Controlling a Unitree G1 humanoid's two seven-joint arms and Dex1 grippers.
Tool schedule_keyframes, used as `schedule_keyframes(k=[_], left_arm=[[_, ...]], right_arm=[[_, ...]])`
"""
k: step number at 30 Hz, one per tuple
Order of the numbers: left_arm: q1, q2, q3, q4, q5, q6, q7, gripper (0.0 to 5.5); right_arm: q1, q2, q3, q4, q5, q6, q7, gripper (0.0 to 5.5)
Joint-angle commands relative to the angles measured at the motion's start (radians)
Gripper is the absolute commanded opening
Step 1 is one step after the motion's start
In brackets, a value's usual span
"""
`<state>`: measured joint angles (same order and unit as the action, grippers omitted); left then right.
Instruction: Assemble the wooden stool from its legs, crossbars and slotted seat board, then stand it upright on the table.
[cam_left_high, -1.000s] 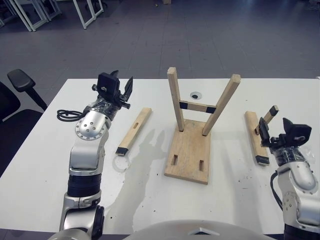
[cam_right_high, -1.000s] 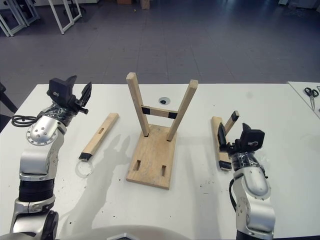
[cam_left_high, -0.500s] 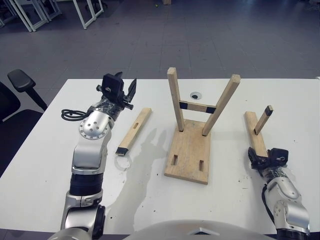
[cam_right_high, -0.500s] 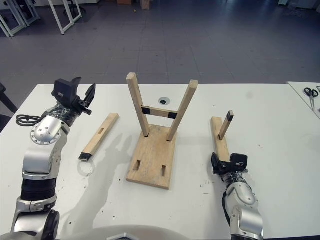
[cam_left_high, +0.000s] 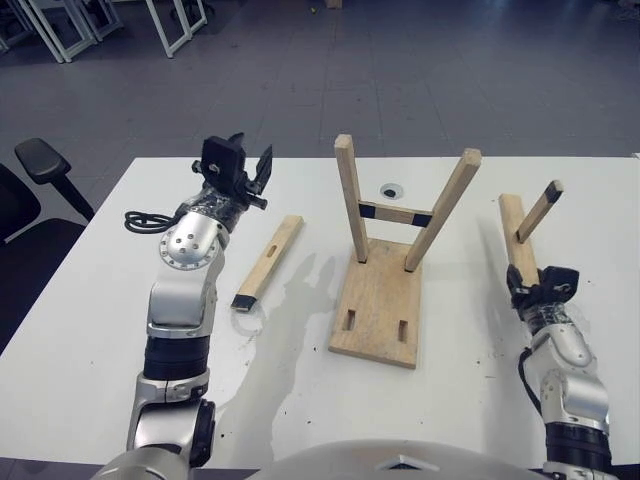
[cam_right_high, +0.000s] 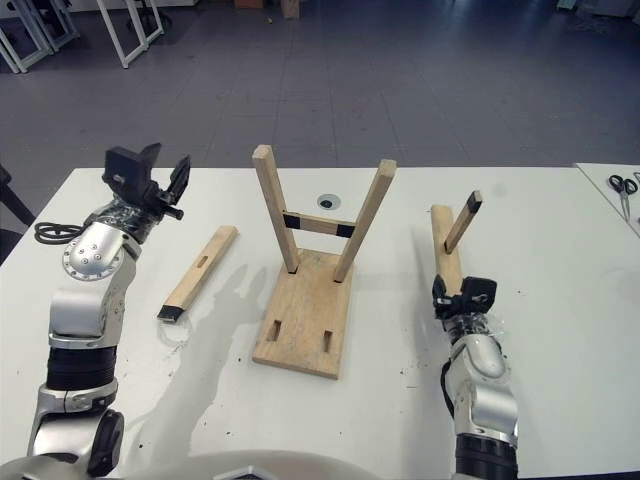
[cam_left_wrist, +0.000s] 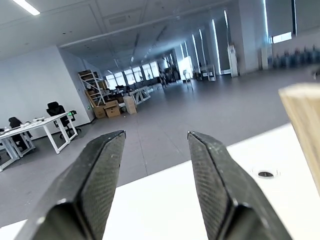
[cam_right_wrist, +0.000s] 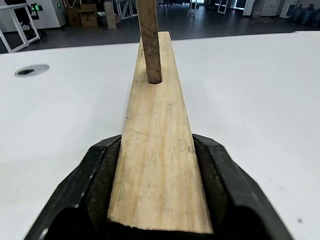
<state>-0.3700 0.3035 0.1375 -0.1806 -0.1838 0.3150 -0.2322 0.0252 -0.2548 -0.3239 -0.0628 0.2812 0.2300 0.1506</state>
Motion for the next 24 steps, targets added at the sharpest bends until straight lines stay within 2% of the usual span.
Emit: schedule_keyframes(k=[1,4,6,8,13,19,24], left_arm=[[-0.113,-0.140,0.179,-0.067,-0.356,0.138,0.077,2.49],[-0.193,-0.220,0.252,-0.161,-0.802,0.274,0.166,3.01],[-0.203,-0.231,0.237,-0.214,-1.043,0.345,0.219,3.33],[-0.175,-0.218,0.193,-0.248,-1.163,0.400,0.245,3.60],[-0.111,-0.185,0.105,-0.282,-1.314,0.461,0.289,4.38],[-0.082,-0.152,-0.007,-0.325,-1.402,0.490,0.266,4.43],[-0.128,-0.131,-0.050,-0.274,-1.427,0.477,0.253,4.43]], right_arm=[[-0.200,-0.059,-0.075,-0.160,0.194,0.117,0.016,2.04],[-0.328,-0.090,-0.142,-0.279,0.531,0.282,0.032,2.04],[-0.384,-0.114,-0.168,-0.338,0.767,0.366,0.027,2.03],[-0.413,-0.132,-0.166,-0.376,0.937,0.412,0.012,2.03],[-0.409,-0.172,-0.108,-0.413,1.233,0.501,0.020,2.03],[-0.373,-0.209,-0.022,-0.379,1.366,0.573,0.137,2.03],[-0.369,-0.227,0.033,-0.355,1.409,0.608,0.209,2.03]])
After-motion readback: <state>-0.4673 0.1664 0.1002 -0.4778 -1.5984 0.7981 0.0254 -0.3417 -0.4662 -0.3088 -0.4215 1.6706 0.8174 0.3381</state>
